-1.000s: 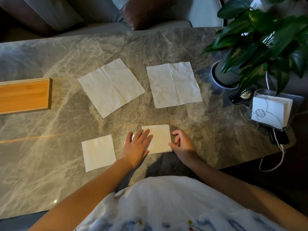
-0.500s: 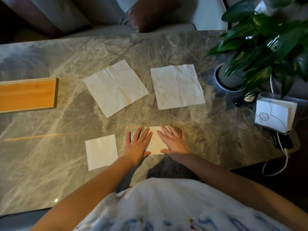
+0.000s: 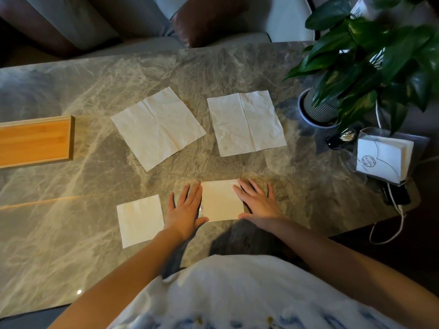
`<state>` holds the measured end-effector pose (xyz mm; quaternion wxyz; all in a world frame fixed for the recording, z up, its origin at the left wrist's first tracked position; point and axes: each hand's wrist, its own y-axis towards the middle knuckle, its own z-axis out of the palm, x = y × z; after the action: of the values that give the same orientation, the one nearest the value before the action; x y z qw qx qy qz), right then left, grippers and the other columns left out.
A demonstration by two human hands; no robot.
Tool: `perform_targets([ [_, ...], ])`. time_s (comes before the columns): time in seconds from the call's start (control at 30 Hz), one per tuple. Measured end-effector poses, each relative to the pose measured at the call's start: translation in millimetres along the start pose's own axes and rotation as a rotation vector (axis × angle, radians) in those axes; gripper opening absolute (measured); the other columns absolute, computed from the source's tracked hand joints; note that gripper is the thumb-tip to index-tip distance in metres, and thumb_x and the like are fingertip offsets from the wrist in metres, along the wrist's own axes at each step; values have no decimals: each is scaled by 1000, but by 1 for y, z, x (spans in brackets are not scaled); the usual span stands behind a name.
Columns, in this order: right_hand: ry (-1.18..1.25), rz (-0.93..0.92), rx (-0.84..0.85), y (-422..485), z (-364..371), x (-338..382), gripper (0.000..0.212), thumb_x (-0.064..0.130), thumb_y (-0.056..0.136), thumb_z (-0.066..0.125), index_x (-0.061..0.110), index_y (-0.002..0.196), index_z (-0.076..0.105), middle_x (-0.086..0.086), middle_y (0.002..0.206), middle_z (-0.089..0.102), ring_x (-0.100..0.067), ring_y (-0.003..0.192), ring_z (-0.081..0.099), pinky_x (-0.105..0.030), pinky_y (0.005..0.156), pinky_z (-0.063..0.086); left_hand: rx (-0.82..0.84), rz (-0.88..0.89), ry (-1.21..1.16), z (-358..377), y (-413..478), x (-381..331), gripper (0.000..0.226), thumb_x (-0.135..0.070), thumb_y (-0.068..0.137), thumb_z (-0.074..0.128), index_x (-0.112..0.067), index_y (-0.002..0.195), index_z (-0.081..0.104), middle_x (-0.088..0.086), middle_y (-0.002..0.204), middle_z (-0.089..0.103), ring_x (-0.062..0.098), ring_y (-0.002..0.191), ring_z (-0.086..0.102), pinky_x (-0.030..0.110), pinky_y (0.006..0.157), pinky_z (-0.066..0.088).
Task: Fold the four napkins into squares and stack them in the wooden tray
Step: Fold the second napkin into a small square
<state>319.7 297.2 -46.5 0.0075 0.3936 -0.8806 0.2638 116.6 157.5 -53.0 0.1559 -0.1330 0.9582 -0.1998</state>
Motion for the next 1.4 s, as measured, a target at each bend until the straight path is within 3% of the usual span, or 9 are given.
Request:
perform_targets([
  [0.1,9,-3,-2,-1,0,-1,90,45,84,63,36,150,2,14,161,-7,-14,147,-13,-65,112,-3,-13,-28,22,-3,-1,-4,90,-58,88,45,-21,148,-11,-3,159,-13,23,147,-11,52,116,-1],
  [0.2,11,-5,-3,-2,1,-1,90,44,84,63,35,150,3,14,161,-8,-15,147,-12,-64,112,-3,-100,-68,-21,-8,-2,-11,85,-52,83,58,-19,148,13,5,155,19,28,140,20,46,113,20],
  [0.33,18,-7,-8,-1,1,-1,90,44,84,64,34,151,5,14,161,-8,-16,148,-12,-64,112,-3,-133,-177,-336,-8,-6,-26,65,-31,80,67,-12,134,36,10,130,41,29,117,45,37,94,41],
  [0.53,24,-10,-12,-1,3,-1,90,45,84,64,36,150,3,13,161,-6,-16,148,-11,-63,113,-1,155,-473,-1048,-10,1,-41,51,-17,83,63,-5,128,42,9,89,60,28,85,61,33,73,46],
  [0.73,20,-7,-12,-1,1,0,90,44,84,64,35,150,5,12,161,-6,-16,148,-10,-63,113,0,91,-429,-1021,-11,5,-38,17,-22,82,68,-9,90,59,-1,68,52,14,62,51,20,53,38],
  [0.9,14,-1,-10,-2,2,0,90,45,84,64,34,151,6,13,161,-6,-16,148,-10,-63,113,2,40,-242,-738,-15,7,-48,47,-43,70,74,-13,104,60,3,91,61,18,79,59,22,58,39],
  [1.0,15,-6,-5,-2,1,1,90,46,83,64,34,150,5,12,161,-6,-16,148,-9,-63,113,2,-17,-261,-680,-15,9,-48,38,-35,80,67,-16,111,57,0,96,61,18,84,57,28,66,43],
  [1.23,67,-12,-7,-4,-3,2,90,43,82,66,32,151,9,12,161,-3,-17,148,-7,-64,114,5,-2,-357,-920,-23,18,-32,18,-5,88,47,4,87,63,29,89,66,30,77,59,49,77,53],
  [1.4,290,37,-97,-9,-10,12,84,42,84,64,29,150,14,5,159,17,-20,146,13,-51,115,18,23,-317,-1066,-33,3,-27,17,0,87,46,11,87,59,15,73,58,27,74,56,55,79,53],
])
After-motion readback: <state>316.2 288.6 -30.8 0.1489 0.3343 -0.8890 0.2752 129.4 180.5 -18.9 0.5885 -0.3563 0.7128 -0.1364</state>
